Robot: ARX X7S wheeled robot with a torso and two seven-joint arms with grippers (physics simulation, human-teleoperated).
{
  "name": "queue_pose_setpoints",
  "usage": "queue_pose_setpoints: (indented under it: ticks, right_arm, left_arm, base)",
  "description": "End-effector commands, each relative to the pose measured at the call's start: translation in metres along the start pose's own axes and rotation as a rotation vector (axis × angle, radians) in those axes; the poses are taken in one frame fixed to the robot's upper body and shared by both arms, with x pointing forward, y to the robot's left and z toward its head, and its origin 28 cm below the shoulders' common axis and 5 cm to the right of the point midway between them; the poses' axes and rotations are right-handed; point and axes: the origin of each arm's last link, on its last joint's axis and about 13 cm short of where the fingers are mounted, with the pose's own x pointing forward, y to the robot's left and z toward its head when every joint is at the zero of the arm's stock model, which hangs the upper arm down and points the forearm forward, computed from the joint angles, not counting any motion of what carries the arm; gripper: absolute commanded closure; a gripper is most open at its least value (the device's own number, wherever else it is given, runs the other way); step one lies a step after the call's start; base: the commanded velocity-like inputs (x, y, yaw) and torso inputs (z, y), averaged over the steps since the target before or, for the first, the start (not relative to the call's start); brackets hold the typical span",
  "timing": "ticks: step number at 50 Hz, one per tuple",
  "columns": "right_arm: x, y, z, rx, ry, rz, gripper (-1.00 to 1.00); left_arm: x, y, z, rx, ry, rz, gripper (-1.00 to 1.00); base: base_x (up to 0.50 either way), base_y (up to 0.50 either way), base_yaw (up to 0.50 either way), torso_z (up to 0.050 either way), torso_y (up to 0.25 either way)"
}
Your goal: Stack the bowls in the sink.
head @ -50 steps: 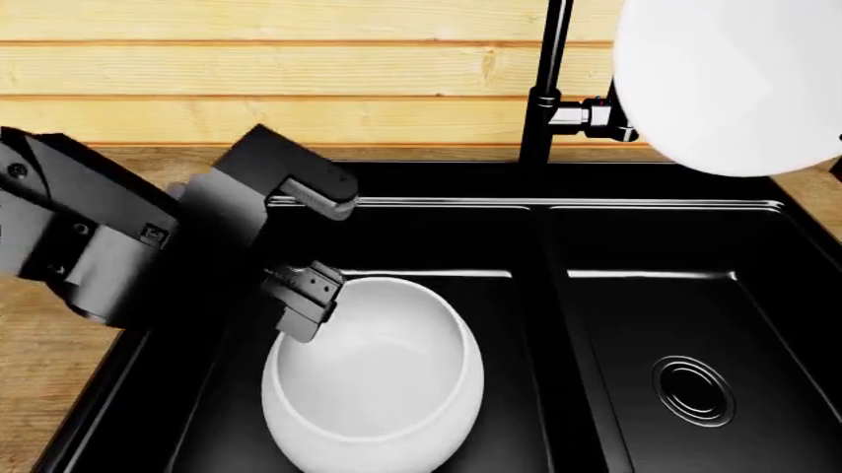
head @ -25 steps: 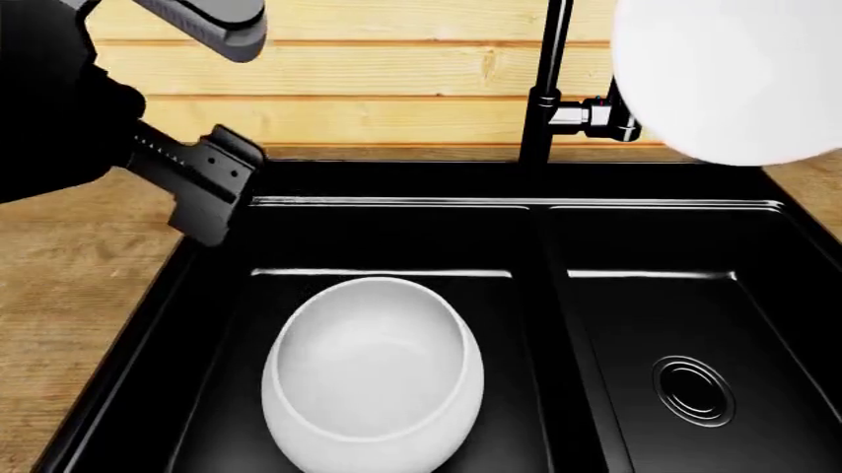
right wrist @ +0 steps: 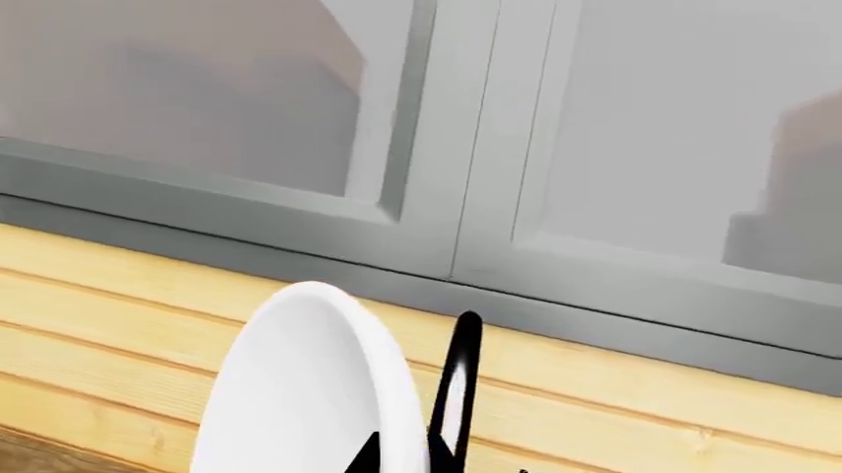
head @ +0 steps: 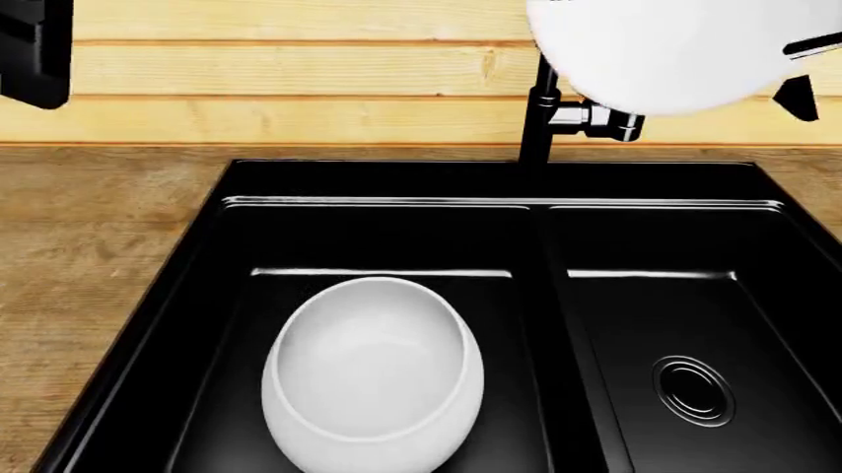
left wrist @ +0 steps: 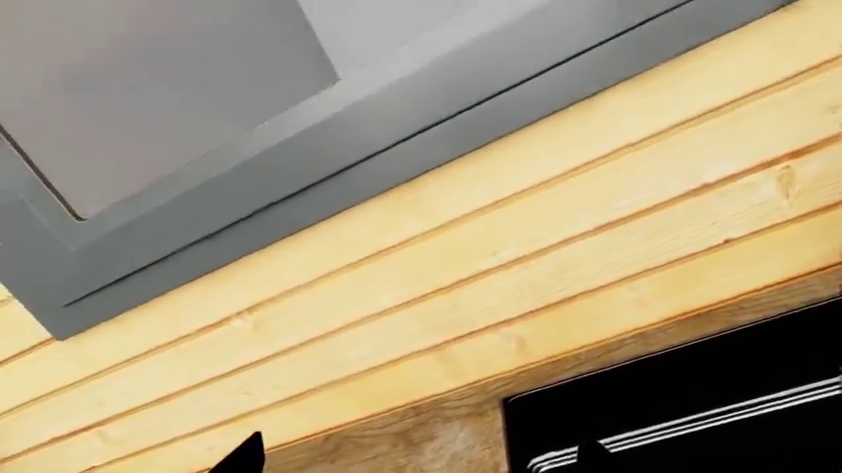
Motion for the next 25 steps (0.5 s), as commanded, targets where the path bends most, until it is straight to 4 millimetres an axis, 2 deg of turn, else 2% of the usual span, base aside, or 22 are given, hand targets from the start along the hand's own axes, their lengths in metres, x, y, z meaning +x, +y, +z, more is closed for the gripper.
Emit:
queue_pose_setpoints:
  ticks: [1,12,25]
  right_arm:
    - [0.018,0.021,0.01,-0.002,-0.022,0.061,1.0]
    - [0.038,0.048,0.0,0.036,0.037,0.153,1.0]
    - [0.055,0.066,-0.011,0.116,0.134,0.231,1.0]
  left_arm:
    - [-0.019,0.014,0.003,-0.064,-0.108,0.099,-1.0]
    - [-0.023,0.018,0.002,-0.095,-0.146,0.148,-1.0]
    - [-0.022,0.021,-0.001,-0.103,-0.169,0.177,-1.0]
  base:
    - [0.0,0.0,0.0,0.0,0.0]
    - [0.0,0.0,0.0,0.0,0.0]
    - [0.0,0.0,0.0,0.0,0.001]
